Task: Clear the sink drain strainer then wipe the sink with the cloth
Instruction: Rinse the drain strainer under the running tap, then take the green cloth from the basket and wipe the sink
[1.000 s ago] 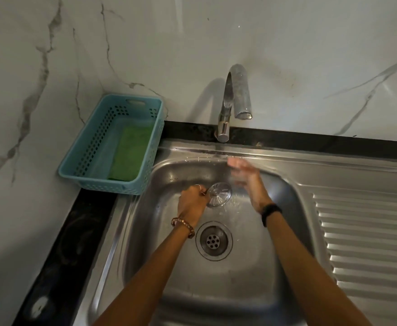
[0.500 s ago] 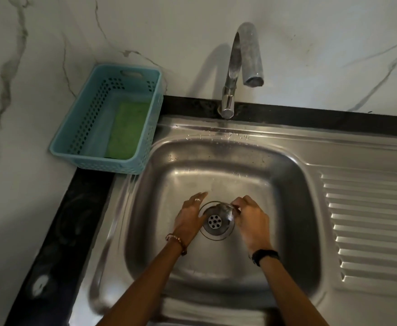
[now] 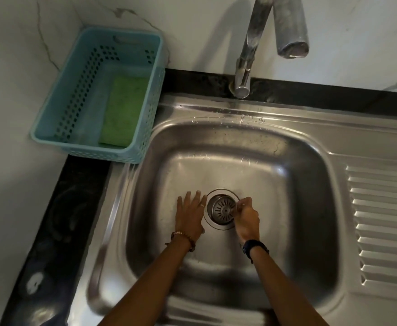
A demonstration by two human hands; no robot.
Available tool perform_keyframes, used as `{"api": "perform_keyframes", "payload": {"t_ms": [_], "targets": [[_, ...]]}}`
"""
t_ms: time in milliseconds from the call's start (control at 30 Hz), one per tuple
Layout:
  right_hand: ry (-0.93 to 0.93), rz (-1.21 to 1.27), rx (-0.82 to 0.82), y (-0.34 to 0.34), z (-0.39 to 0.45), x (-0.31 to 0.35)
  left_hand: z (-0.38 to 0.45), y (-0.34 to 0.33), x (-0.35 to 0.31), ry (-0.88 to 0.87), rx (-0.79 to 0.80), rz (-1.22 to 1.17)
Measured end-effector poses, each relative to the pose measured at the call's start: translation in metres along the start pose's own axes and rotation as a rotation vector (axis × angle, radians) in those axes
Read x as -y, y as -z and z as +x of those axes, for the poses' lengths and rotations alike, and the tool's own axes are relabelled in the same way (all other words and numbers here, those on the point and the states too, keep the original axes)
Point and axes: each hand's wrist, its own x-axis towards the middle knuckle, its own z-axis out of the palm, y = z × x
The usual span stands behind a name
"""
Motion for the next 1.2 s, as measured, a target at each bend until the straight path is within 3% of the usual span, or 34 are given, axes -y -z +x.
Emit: {"api": "perform_keyframes", "payload": {"t_ms": [333, 533, 667, 767, 833, 933, 1067, 1200], "targets": [[0.216, -0.673, 0.128, -0.017, 0.001, -0.015, 0.002, 0.003, -0.001, -0.005, 0.005, 0.013], [0.18, -0.466, 0.111, -0.01, -0.006, 0.001, -0.005, 0.008, -0.003, -0.015, -0.004, -0.029], [0.295, -0.328, 0.1, 0.007, -0.018, 0.027, -0.021, 0.023, -0.011, -0.055, -0.252, -0.321], [0.473, -0.3, -0.021, 0.019, -0.027, 0.043, -0.035, 0.039, -0.016, -0.017, -0.414, -0.434], [0.507, -0.377, 0.071, 0.023, -0.031, 0.049, -0.044, 0.044, -0.015, 0.001, -0.37, -0.438], [0.407, -0.536, 0.293, 0.026, -0.037, 0.056, -0.058, 0.056, -0.015, -0.008, -0.278, -0.44], [0.521, -0.31, 0.194, 0.043, -0.051, 0.11, -0.087, 0.105, -0.011, -0.075, -0.55, -0.583], [0.8, -0.063, 0.013, 0.06, -0.071, 0.193, -0.114, 0.173, 0.015, -0.158, -1.116, -0.519]]}}
